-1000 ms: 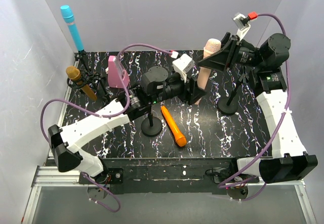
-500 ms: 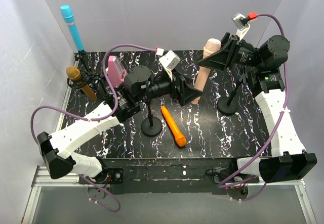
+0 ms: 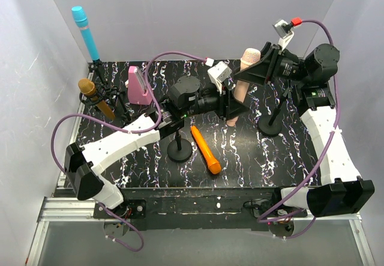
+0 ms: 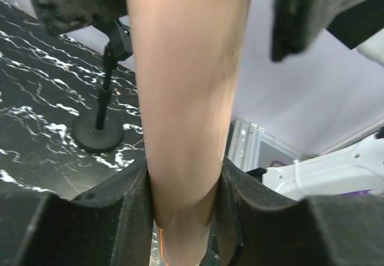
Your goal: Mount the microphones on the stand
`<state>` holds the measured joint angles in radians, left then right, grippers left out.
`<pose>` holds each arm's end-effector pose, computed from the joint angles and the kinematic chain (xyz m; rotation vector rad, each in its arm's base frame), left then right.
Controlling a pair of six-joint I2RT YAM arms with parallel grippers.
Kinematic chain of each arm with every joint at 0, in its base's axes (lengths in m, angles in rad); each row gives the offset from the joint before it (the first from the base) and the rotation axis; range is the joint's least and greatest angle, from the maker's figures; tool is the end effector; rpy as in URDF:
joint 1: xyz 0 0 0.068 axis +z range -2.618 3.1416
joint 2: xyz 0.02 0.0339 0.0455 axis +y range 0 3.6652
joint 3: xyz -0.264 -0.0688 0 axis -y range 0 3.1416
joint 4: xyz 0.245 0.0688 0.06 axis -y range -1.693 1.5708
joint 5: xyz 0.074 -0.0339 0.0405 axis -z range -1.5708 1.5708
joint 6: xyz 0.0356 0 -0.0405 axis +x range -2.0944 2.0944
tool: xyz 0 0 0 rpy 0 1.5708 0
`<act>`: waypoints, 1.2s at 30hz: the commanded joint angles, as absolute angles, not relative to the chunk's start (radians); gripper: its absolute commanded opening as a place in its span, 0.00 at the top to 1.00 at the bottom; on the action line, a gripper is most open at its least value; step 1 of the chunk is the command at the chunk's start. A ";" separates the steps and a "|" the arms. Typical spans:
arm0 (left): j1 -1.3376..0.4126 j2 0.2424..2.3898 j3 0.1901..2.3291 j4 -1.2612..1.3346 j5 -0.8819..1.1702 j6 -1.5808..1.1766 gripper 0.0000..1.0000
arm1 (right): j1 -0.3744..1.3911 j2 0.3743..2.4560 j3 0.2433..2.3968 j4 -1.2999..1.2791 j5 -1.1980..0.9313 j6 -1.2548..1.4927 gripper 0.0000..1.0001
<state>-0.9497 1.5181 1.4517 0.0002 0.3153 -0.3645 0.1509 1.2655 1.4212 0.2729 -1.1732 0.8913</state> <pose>0.2018 -0.3009 0.4136 0.7633 1.6202 -1.2357 0.2454 0.0705 0.4990 -0.6681 1.4486 1.4982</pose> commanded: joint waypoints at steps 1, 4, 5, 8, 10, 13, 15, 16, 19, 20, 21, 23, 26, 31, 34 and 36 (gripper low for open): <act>-0.948 1.503 1.500 -0.020 0.311 -0.362 0.98 | 0.150 1.243 1.419 0.319 -1.187 0.900 0.99; -0.948 1.488 1.488 -0.012 0.310 -0.361 1.00 | 0.150 1.243 1.411 0.301 -1.187 0.894 0.62; -0.948 1.483 1.482 -0.008 0.307 -0.360 1.00 | 0.150 1.241 1.407 0.295 -1.187 0.890 0.48; -0.948 1.467 1.471 -0.006 0.302 -0.357 1.00 | 0.150 1.241 1.413 0.272 -1.190 0.868 0.30; -0.948 1.460 1.467 -0.006 0.301 -0.357 1.00 | 0.150 1.241 1.410 0.276 -1.206 0.859 0.28; -0.948 1.457 1.462 -0.006 0.301 -0.359 1.00 | 0.150 1.236 1.402 0.282 -1.218 0.854 0.27; -0.948 1.456 1.462 -0.006 0.299 -0.359 1.00 | 0.152 1.233 1.396 0.284 -1.218 0.850 0.29; -0.948 1.454 1.462 -0.006 0.299 -0.357 1.00 | 0.150 1.233 1.394 0.285 -1.216 0.848 0.32; -0.948 1.453 1.460 -0.006 0.304 -0.357 1.00 | 0.150 1.236 1.402 0.287 -1.218 0.845 0.44; -0.948 1.453 1.459 -0.006 0.304 -0.359 1.00 | 0.150 1.239 1.407 0.285 -1.218 0.847 0.51; -0.948 1.453 1.460 -0.006 0.304 -0.359 1.00 | 0.150 1.244 1.408 0.285 -1.221 0.848 0.58; -0.948 1.451 1.459 -0.006 0.302 -0.360 1.00 | 0.150 1.247 1.414 0.287 -1.227 0.845 0.77; -0.948 1.437 1.454 -0.006 0.288 -0.365 0.96 | 0.150 1.250 1.424 0.296 -1.242 0.842 0.99; -0.948 1.373 1.444 -0.046 0.223 -0.353 0.24 | 0.150 1.252 1.480 0.252 -1.249 0.781 0.99; -0.937 1.295 1.448 -0.133 0.181 -0.296 0.02 | 0.150 1.264 1.555 0.128 -1.244 0.652 0.99; -0.920 1.238 1.472 -0.234 0.186 -0.235 0.02 | 0.150 1.273 1.597 0.068 -1.244 0.569 0.99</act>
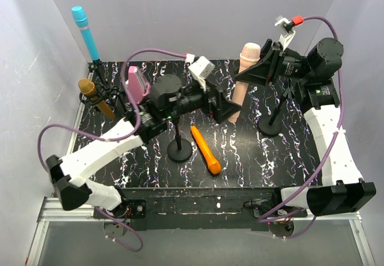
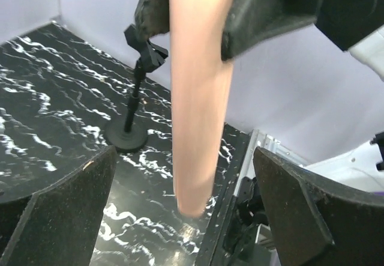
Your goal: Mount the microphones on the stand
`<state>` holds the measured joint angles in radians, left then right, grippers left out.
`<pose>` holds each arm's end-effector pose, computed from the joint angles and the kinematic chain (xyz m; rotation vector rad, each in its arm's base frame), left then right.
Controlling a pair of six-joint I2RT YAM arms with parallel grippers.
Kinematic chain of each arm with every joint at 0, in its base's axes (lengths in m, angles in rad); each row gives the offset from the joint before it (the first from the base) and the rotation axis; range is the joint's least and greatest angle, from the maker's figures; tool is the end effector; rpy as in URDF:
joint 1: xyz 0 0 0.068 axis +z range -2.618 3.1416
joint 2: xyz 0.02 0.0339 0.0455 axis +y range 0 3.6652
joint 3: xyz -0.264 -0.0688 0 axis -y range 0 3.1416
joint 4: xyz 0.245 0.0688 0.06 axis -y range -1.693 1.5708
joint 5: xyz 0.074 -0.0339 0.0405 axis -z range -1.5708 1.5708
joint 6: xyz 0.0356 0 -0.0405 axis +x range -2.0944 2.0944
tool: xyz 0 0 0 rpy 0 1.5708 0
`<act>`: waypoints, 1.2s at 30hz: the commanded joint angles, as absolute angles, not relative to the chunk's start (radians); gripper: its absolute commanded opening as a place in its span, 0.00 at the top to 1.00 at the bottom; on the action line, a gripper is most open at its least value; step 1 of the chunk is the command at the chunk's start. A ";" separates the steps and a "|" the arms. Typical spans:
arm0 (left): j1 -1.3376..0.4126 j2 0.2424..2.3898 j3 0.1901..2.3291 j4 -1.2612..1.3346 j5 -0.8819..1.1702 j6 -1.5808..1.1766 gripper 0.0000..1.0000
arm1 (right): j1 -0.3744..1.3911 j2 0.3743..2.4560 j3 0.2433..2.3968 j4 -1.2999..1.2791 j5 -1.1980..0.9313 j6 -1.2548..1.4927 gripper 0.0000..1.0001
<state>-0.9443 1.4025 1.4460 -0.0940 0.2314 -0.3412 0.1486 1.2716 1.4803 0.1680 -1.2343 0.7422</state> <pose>0.1848 -0.2692 0.4389 0.7015 1.6069 -1.1552 0.2415 0.0701 0.5068 -0.7935 1.4184 1.4325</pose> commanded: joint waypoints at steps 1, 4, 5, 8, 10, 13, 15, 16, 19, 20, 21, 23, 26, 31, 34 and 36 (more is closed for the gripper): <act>-0.910 1.217 1.489 -0.294 0.187 -0.198 0.02 | 0.152 1.276 1.606 0.045 -1.243 0.534 0.99; -0.891 1.163 1.535 -0.528 0.161 -0.062 0.02 | 0.152 1.278 1.612 0.008 -1.244 0.436 0.99; -0.890 1.148 1.536 -0.596 0.131 -0.034 0.02 | 0.153 1.284 1.614 0.002 -1.249 0.410 0.99; -0.887 1.095 1.516 -0.725 0.057 0.035 0.02 | 0.160 1.322 1.650 -0.125 -1.285 0.284 0.99; -0.887 1.057 1.479 -0.764 0.023 0.047 0.02 | 0.164 1.338 1.655 -0.166 -1.293 0.229 0.99; -0.887 0.990 1.389 -0.755 -0.056 0.061 0.02 | 0.170 1.348 1.658 -0.207 -1.275 0.184 0.99; -0.887 0.945 1.321 -0.723 -0.133 0.071 0.02 | 0.172 1.350 1.655 -0.228 -1.266 0.163 0.99; -0.887 0.919 1.287 -0.707 -0.188 0.072 0.02 | 0.173 1.348 1.649 -0.233 -1.258 0.158 0.99; -0.888 0.824 1.183 -0.646 -0.189 0.084 0.02 | 0.175 1.333 1.618 -0.239 -1.247 0.141 0.99; -0.887 0.787 1.136 -0.615 -0.172 0.092 0.02 | 0.175 1.327 1.602 -0.239 -1.243 0.135 0.99; -0.887 0.757 1.094 -0.586 -0.158 0.094 0.02 | 0.175 1.319 1.589 -0.239 -1.241 0.132 0.99; -0.887 0.694 0.981 -0.493 -0.131 0.112 0.02 | 0.176 1.313 1.571 -0.235 -1.241 0.129 0.99; -0.887 0.641 0.804 -0.323 -0.112 0.124 0.04 | 0.189 1.313 1.555 -0.215 -1.250 0.141 0.99; -0.885 0.663 0.603 -0.014 -0.192 0.172 0.04 | 0.201 1.295 1.508 -0.155 -1.250 0.187 0.99; -0.885 0.704 0.519 0.210 -0.219 0.196 0.04 | 0.201 1.281 1.488 -0.150 -1.252 0.190 0.99; -0.885 0.739 0.486 0.296 -0.225 0.201 0.08 | 0.201 1.272 1.470 -0.149 -1.253 0.190 0.99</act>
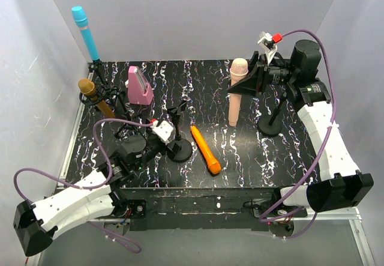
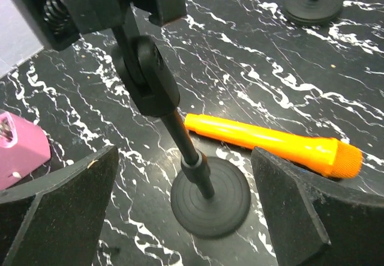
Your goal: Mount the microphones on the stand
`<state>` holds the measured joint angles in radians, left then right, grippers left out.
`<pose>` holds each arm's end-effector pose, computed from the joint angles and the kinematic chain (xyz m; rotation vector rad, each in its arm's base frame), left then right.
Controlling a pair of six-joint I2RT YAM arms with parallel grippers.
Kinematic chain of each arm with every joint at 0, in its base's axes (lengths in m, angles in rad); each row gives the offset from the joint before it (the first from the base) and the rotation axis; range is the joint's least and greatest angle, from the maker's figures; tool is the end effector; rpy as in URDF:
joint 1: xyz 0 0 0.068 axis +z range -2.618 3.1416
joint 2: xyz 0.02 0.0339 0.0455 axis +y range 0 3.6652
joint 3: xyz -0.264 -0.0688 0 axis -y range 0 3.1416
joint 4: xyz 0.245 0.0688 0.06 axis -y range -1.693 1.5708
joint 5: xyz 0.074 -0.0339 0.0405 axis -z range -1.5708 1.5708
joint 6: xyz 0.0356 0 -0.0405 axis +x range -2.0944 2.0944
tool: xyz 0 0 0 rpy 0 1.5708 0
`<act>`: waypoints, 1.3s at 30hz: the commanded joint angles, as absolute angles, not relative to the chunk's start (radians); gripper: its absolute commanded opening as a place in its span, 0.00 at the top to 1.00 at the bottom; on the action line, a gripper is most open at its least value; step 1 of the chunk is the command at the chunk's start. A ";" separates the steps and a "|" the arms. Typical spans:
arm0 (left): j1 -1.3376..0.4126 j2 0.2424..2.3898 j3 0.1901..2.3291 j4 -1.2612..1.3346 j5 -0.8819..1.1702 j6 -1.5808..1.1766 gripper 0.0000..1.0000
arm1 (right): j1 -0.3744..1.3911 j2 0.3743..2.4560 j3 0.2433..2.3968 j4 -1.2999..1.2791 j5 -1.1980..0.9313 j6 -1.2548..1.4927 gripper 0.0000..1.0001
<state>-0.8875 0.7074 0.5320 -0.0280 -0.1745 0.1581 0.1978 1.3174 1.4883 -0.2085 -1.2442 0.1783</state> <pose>0.1171 -0.1340 0.2794 0.7796 1.6070 -0.3722 0.2585 0.0862 0.4667 -1.0022 1.4213 1.2657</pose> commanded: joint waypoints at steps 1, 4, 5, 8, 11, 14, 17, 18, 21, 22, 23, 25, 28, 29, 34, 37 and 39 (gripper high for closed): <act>-0.884 0.759 0.476 0.329 -0.232 0.198 0.10 | 0.201 1.267 1.465 -0.149 -1.253 0.192 0.99; -0.884 0.807 0.445 0.408 -0.242 0.178 0.18 | 0.201 1.258 1.444 -0.138 -1.256 0.204 0.99; -0.882 0.814 0.437 0.432 -0.247 0.173 0.20 | 0.201 1.253 1.436 -0.130 -1.259 0.212 0.99; -0.882 0.847 0.419 0.483 -0.247 0.156 0.37 | 0.199 1.246 1.410 -0.103 -1.261 0.236 0.99; -0.881 0.873 0.419 0.494 -0.238 0.146 0.54 | 0.199 1.239 1.396 -0.094 -1.262 0.247 0.99; -0.881 0.884 0.413 0.497 -0.238 0.129 0.64 | 0.199 1.229 1.384 -0.089 -1.264 0.253 0.99; -0.881 0.885 0.400 0.503 -0.256 0.114 0.61 | 0.201 1.221 1.374 -0.086 -1.267 0.256 0.99; -0.882 0.888 0.394 0.508 -0.264 0.109 0.59 | 0.199 1.218 1.370 -0.084 -1.267 0.259 0.99; -0.881 0.896 0.376 0.532 -0.273 0.101 0.59 | 0.199 1.216 1.364 -0.078 -1.270 0.268 0.99; -0.881 0.899 0.374 0.537 -0.270 0.101 0.63 | 0.201 1.215 1.365 -0.078 -1.272 0.270 0.99; -0.879 0.900 0.371 0.540 -0.256 0.103 0.71 | 0.201 1.215 1.364 -0.078 -1.275 0.271 0.99; -0.870 0.902 0.368 0.543 -0.213 0.110 0.85 | 0.199 1.213 1.364 -0.084 -1.284 0.272 0.99; -0.841 0.890 0.367 0.532 -0.134 0.117 0.99 | 0.201 1.209 1.367 -0.103 -1.290 0.259 0.99; -0.824 0.885 0.365 0.529 -0.099 0.117 1.00 | 0.201 1.207 1.367 -0.109 -1.296 0.255 0.99; -0.686 0.867 0.379 0.492 0.177 0.086 1.00 | 0.199 1.201 1.377 -0.146 -1.304 0.226 0.99; -0.589 0.890 0.406 0.485 0.355 0.052 1.00 | 0.199 1.201 1.384 -0.161 -1.313 0.216 0.99; -0.528 0.925 0.431 0.486 0.481 0.026 1.00 | 0.201 1.200 1.391 -0.175 -1.318 0.204 0.99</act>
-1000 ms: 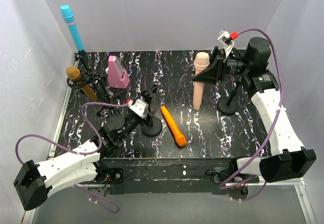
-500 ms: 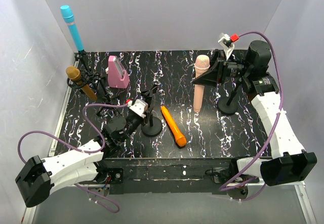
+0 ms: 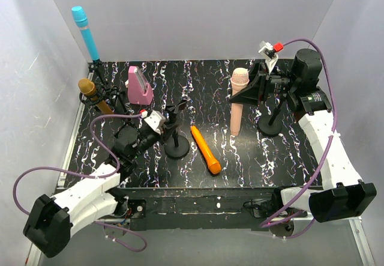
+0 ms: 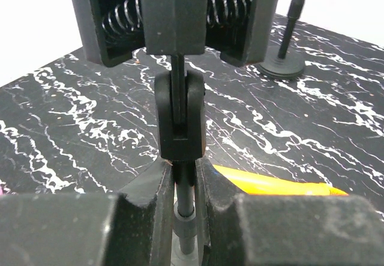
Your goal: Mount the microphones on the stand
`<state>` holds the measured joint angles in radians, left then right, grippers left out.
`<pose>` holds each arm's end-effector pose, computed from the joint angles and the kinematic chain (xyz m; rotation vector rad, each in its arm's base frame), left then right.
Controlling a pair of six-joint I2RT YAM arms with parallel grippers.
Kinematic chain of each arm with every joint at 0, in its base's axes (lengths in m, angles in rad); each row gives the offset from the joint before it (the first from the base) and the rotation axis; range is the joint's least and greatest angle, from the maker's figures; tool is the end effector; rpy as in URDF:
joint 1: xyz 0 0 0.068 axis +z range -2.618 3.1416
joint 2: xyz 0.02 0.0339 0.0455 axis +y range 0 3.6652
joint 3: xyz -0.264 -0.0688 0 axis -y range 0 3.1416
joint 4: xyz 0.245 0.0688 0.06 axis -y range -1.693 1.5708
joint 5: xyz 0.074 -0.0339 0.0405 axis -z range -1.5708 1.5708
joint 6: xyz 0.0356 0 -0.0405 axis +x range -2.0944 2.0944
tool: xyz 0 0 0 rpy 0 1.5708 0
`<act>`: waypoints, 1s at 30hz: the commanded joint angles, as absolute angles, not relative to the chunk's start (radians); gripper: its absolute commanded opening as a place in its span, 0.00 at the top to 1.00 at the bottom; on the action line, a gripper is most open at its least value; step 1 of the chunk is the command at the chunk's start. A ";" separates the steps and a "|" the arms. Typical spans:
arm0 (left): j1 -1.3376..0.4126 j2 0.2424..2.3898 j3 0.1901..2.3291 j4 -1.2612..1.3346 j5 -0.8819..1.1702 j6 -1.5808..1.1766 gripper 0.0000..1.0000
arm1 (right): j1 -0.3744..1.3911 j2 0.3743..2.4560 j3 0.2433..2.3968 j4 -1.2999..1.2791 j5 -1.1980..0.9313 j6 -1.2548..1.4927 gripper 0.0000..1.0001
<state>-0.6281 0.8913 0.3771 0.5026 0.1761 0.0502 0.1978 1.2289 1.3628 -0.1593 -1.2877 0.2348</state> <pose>0.1630 -0.1261 0.2493 0.6670 1.4690 -0.5887 0.2386 0.0827 0.4523 -1.0083 1.4329 1.3324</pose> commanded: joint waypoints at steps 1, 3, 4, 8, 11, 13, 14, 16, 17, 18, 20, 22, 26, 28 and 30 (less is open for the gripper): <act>-0.500 0.945 0.445 0.491 0.529 0.014 1.00 | 0.201 1.198 1.393 -0.179 -1.321 0.199 0.99; -0.463 0.992 0.472 0.503 0.615 0.008 1.00 | 0.202 1.195 1.391 -0.181 -1.328 0.199 0.99; -0.453 1.018 0.489 0.512 0.653 -0.026 1.00 | 0.201 1.193 1.390 -0.181 -1.331 0.198 0.99; -0.439 1.127 0.549 0.551 0.762 -0.055 1.00 | 0.199 1.189 1.384 -0.181 -1.339 0.192 0.99; -0.439 1.187 0.577 0.594 0.799 -0.080 1.00 | 0.199 1.189 1.387 -0.189 -1.342 0.186 0.99; -0.439 1.209 0.584 0.618 0.824 -0.097 1.00 | 0.201 1.189 1.391 -0.199 -1.344 0.173 0.99; -0.439 1.216 0.583 0.638 0.828 -0.109 1.00 | 0.202 1.190 1.394 -0.209 -1.347 0.163 0.99; -0.439 1.223 0.581 0.650 0.834 -0.115 1.00 | 0.201 1.193 1.401 -0.230 -1.351 0.143 0.99; -0.439 1.224 0.583 0.649 0.839 -0.115 1.00 | 0.201 1.196 1.405 -0.238 -1.356 0.137 0.99; -0.439 1.224 0.581 0.644 0.841 -0.110 1.00 | 0.199 1.198 1.407 -0.244 -1.359 0.126 0.99; -0.439 1.229 0.580 0.637 0.860 -0.107 1.00 | 0.199 1.203 1.411 -0.252 -1.365 0.115 0.99; -0.439 1.229 0.571 0.637 0.874 -0.110 1.00 | 0.201 1.204 1.414 -0.252 -1.370 0.101 0.99; -0.439 1.221 0.555 0.614 0.885 -0.095 1.00 | 0.201 1.213 1.417 -0.247 -1.355 0.083 0.99; -0.439 1.207 0.539 0.598 0.864 -0.083 1.00 | 0.204 1.223 1.414 -0.236 -1.330 0.075 0.99; -0.439 1.183 0.526 0.581 0.839 -0.077 1.00 | 0.209 1.227 1.407 -0.215 -1.310 0.058 0.99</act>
